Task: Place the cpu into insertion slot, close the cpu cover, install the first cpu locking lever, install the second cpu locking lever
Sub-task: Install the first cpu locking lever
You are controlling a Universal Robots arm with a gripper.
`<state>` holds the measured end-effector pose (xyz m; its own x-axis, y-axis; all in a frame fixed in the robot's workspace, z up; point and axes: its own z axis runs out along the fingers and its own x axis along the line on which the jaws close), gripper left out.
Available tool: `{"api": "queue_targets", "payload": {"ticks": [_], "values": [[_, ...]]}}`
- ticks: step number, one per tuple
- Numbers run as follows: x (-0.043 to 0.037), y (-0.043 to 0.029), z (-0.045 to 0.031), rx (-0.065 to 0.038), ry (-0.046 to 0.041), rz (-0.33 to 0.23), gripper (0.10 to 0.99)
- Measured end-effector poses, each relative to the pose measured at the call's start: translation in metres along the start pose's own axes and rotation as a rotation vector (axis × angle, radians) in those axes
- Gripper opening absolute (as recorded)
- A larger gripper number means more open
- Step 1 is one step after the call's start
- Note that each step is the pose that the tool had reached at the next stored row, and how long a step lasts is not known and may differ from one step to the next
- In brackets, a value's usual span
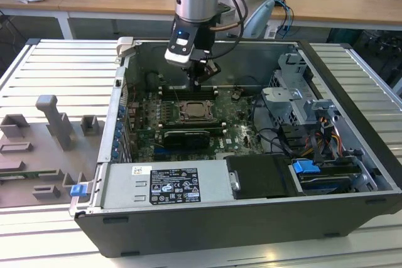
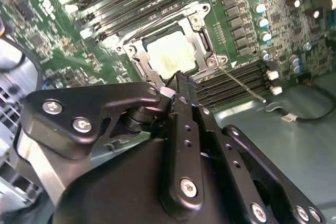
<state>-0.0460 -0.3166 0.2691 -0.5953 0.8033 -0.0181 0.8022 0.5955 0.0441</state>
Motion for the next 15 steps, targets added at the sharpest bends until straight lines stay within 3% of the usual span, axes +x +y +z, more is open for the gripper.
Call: {"api": "queue_targets", "payload": {"ticks": [9, 11, 15], "values": [[0.0000, 0.0000, 0.0002, -0.003, 0.0081, -0.190, 0.106], [0.0000, 0.0000, 0.0002, -0.002, 0.0135, -0.261, 0.106], [0.0000, 0.0000, 0.0003, -0.002, 0.0156, -0.312, 0.106]]}}
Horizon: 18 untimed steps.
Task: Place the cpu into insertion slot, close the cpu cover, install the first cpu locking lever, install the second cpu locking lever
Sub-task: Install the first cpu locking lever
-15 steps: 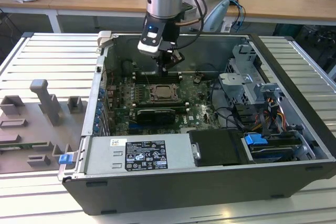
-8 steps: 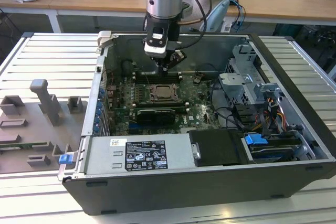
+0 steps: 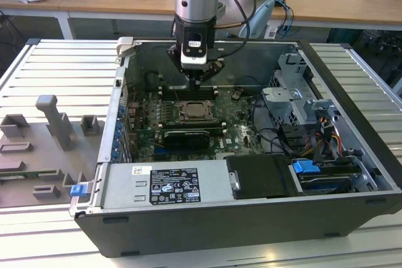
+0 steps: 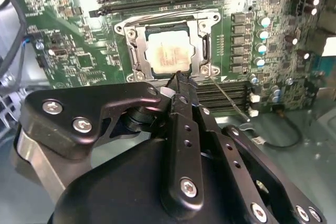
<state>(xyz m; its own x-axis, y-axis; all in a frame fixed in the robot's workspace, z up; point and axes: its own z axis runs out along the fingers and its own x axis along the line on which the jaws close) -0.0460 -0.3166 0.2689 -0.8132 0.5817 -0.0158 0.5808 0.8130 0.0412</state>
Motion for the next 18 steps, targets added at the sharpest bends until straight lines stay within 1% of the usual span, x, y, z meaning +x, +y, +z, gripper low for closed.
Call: {"api": "queue_targets", "payload": {"ticks": [8, 11, 13, 14, 18], "values": [[0.0000, 0.0000, 0.0000, -0.002, 0.0047, -0.114, 0.106], [0.0000, 0.0000, 0.0000, -0.003, 0.0073, -0.175, 0.106], [0.0000, 0.0000, 0.0000, -0.004, 0.0103, -0.248, 0.106], [0.0000, 0.0000, 0.0000, -0.004, 0.0112, -0.272, 0.106], [0.0000, 0.0000, 0.0000, -0.005, 0.0142, -0.343, 0.106]]}}
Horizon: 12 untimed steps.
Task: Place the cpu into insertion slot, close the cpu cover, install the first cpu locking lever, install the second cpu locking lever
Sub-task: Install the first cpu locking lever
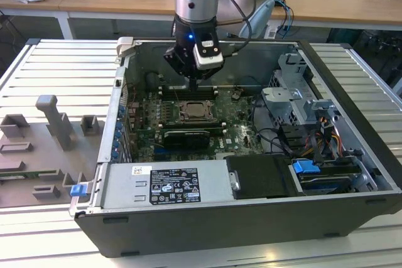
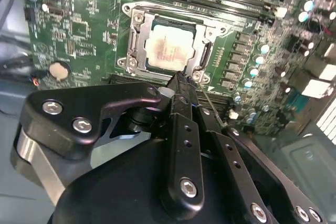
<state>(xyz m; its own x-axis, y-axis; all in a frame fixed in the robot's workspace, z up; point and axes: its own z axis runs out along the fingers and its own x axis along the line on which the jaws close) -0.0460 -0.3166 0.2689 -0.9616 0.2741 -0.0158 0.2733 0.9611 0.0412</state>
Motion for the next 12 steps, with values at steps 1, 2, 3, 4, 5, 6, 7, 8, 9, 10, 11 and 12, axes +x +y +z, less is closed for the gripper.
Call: {"api": "queue_targets", "payload": {"ticks": [1, 2, 3, 4, 5, 6, 7, 8, 9, 10, 11, 12], "values": [[0.0000, 0.0000, 0.0000, 0.000, 0.0007, -0.016, 0.106], [0.0000, 0.0000, 0.0000, -0.001, 0.0012, -0.029, 0.106], [0.0000, 0.0000, 0.0000, -0.001, 0.0017, -0.041, 0.106], [0.0000, 0.0000, 0.0000, -0.001, 0.0021, -0.052, 0.106], [0.0000, 0.0000, 0.0000, -0.001, 0.0025, -0.062, 0.106], [0.0000, 0.0000, 0.0000, -0.001, 0.0030, -0.072, 0.106], [0.0000, 0.0000, 0.0000, -0.001, 0.0034, -0.083, 0.106], [0.0000, 0.0000, 0.0000, -0.002, 0.0039, -0.095, 0.106], [0.0000, 0.0000, 0.0000, -0.002, 0.0042, -0.102, 0.106], [0.0000, 0.0000, 0.0000, -0.002, 0.0047, -0.113, 0.106], [0.0000, 0.0000, 0.0000, -0.002, 0.0050, -0.122, 0.106], [0.0000, 0.0000, 0.0000, -0.002, 0.0055, -0.133, 0.106]]}}
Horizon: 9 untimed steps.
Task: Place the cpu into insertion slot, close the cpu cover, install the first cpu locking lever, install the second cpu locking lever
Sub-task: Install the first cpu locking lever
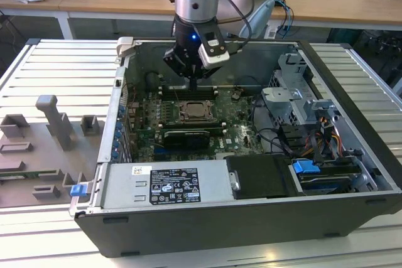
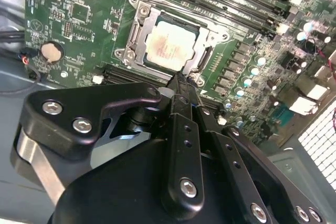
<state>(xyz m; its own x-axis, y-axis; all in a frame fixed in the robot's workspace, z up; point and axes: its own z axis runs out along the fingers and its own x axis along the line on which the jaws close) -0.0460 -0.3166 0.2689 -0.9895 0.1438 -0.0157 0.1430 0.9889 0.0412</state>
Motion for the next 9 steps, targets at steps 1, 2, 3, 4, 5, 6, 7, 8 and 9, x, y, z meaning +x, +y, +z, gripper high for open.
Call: {"api": "queue_targets", "payload": {"ticks": [1, 2, 3, 4, 5, 6, 7, 8, 9], "values": [[0.0000, 0.0000, 0.0000, 0.000, 0.0008, -0.019, 0.106], [0.0000, 0.0000, 0.0000, 0.000, 0.0013, -0.031, 0.106], [0.0000, 0.0000, 0.0000, -0.001, 0.0016, -0.041, 0.106], [0.0000, 0.0000, 0.0000, -0.001, 0.0022, -0.054, 0.106], [0.0000, 0.0000, 0.0000, -0.001, 0.0026, -0.063, 0.106], [0.0001, -0.0001, 0.0000, -0.001, 0.0029, -0.072, 0.106], [0.0007, -0.0002, 0.0000, -0.001, 0.0030, -0.074, 0.106], [0.0018, -0.0004, -0.0001, -0.001, 0.0030, -0.075, 0.106], [0.0040, -0.0007, -0.0002, -0.001, 0.0030, -0.075, 0.106]]}}
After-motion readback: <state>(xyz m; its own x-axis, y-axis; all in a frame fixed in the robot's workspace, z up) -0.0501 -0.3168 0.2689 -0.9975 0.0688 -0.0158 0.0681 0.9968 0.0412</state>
